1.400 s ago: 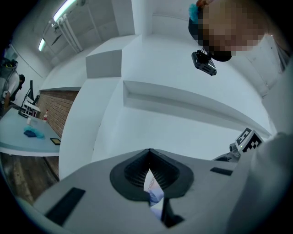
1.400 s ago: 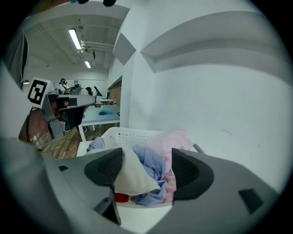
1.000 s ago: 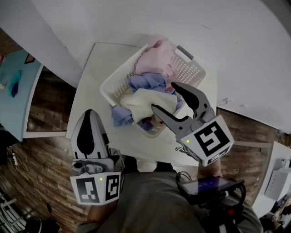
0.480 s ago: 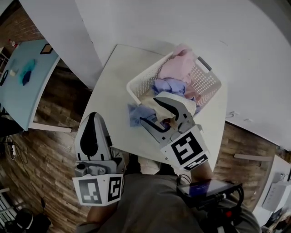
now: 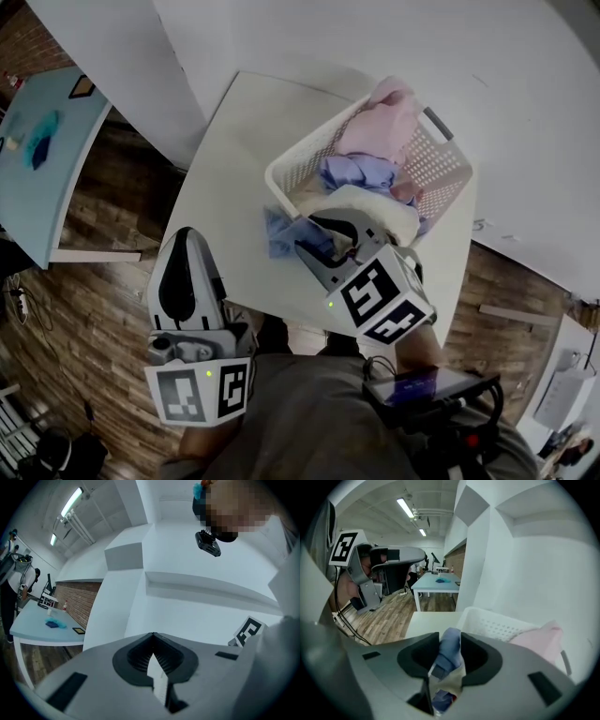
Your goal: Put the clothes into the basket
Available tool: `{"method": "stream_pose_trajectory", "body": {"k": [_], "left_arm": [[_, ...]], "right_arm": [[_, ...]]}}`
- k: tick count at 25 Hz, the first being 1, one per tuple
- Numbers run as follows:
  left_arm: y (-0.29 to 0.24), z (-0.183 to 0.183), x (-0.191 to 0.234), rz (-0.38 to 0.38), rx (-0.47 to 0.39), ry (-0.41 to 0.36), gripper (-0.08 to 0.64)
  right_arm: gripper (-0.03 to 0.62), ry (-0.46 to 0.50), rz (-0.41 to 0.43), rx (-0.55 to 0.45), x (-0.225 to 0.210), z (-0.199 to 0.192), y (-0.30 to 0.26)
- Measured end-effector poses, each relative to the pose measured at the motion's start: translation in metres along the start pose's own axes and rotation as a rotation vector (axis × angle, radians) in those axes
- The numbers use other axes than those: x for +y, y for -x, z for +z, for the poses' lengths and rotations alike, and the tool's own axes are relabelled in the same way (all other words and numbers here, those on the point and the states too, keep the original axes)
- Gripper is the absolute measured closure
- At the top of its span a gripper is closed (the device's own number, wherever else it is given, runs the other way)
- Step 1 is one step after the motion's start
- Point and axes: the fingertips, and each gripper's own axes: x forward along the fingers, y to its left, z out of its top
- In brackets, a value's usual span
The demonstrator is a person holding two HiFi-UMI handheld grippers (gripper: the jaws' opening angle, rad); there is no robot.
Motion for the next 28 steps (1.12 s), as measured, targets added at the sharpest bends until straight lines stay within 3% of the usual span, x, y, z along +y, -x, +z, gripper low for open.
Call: {"method": "stream_pose_trajectory", "body": {"k": [1,3,6,10,14,18,22,25,27,28], "left_arm": [[-0.002,-0.001,-0.001,-0.002,0.002,0.001,0.552],[-0.004,-0.001,-0.002,-0.004,0.001,0.0,0.552],[-0.005,0.004,-0.004,0.0,-0.012,-0.007,0.552],[-0.007,0.015,-0.016,-0.003,-0.044,-0.017,0.552],[-0.013,0.027,-0.037,-0.022,-0.076,-0.013,0.552],[-0.023,0.04,-0.065,-0.063,-0.118,-0.009,0.552],[-0.033,0.045,-0.09,-0.098,-0.134,-0.008,0.552],[-0.039,0.042,-0.105,-0.122,-0.126,-0.007,0.552],[-0.04,0.036,-0.112,-0.133,-0.105,-0.01,0.552],[-0.04,0.033,-0.114,-0.136,-0.092,-0.011,0.552]], "right_arm": [[0.461,0.01,0.005,0.021,0.0,-0.003,-0.001],[0.475,0.013,0.007,0.012,-0.001,-0.002,0.0],[0.546,-0.041,-0.013,-0.09,-0.008,0.009,0.01],[0.548,-0.078,-0.082,-0.233,-0.04,0.033,0.043],[0.549,-0.085,-0.223,-0.372,-0.089,0.064,0.104],[0.548,-0.06,-0.397,-0.445,-0.136,0.078,0.174],[0.548,-0.04,-0.486,-0.428,-0.163,0.067,0.211],[0.53,-0.03,-0.457,-0.309,-0.168,0.04,0.193],[0.454,-0.043,-0.416,-0.25,-0.162,0.02,0.177],[0.448,-0.06,-0.394,-0.239,-0.158,0.011,0.172]]}}
